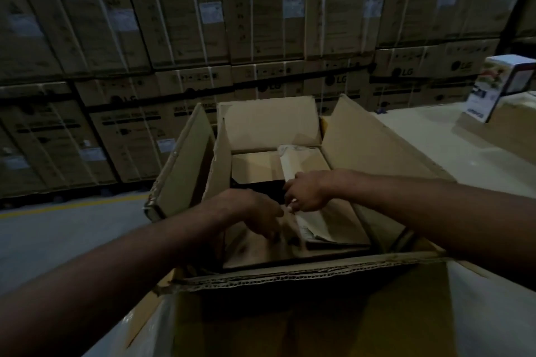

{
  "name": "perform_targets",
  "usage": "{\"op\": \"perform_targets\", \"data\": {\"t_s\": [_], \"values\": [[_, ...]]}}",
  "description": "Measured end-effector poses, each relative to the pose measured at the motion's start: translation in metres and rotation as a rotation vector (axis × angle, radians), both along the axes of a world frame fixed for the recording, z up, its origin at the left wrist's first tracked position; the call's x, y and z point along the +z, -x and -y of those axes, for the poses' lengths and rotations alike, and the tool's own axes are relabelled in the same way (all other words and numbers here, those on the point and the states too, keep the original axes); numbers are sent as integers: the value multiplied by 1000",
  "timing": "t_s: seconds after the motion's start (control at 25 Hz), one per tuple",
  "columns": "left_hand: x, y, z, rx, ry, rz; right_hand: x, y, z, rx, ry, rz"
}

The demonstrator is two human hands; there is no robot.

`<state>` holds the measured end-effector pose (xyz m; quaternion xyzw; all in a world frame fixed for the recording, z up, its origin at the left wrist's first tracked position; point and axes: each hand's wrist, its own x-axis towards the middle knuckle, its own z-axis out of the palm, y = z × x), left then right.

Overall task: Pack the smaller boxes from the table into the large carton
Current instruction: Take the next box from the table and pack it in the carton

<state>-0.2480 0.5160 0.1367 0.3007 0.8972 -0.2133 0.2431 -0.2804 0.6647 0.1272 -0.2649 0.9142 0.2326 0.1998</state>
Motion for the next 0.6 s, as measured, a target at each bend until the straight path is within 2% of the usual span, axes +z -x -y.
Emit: {"op": "perform_targets", "data": {"t_s": [0.12,0.24,0.36,0.48,0.6], "values": [[-14,4,-28,-87,-97,-18,21,-11,-19,-66,216,-49],[-17,12,-38,-137,-121,-79,48,-16,-46,-211,316,-279],[-16,23,-37,-43,-125,-74,60,-25,-83,-350,99,-446],[-20,36,-26,61,-101,-85,49,-25,-104,-392,-53,-408],[-21,43,-11,154,-100,-86,33,-15,-97,-303,-66,-371]]}}
